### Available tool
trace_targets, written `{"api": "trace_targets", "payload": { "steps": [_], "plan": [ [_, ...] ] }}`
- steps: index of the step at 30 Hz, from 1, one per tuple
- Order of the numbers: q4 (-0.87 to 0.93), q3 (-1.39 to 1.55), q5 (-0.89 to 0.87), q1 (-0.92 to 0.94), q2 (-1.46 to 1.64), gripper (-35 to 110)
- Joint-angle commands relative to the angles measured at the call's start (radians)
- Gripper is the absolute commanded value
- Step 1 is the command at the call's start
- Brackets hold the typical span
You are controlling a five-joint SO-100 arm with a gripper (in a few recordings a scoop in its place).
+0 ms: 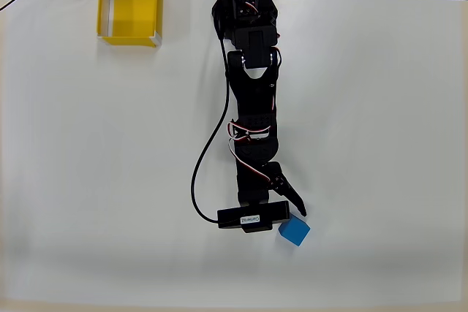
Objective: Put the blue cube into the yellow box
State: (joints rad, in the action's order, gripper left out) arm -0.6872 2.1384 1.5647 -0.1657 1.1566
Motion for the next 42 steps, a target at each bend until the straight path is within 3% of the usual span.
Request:
{"api": "trace_targets", "payload": {
  "steps": [1, 32, 42],
  "plan": [
    [-0.051, -0.141, 0.011, -0.029, 0.008, 49],
    [0.029, -0.485, -0.002, -0.104, -0.278, 46],
    [0.041, -0.522, -0.018, -0.12, -0.304, 32]
  ]
}}
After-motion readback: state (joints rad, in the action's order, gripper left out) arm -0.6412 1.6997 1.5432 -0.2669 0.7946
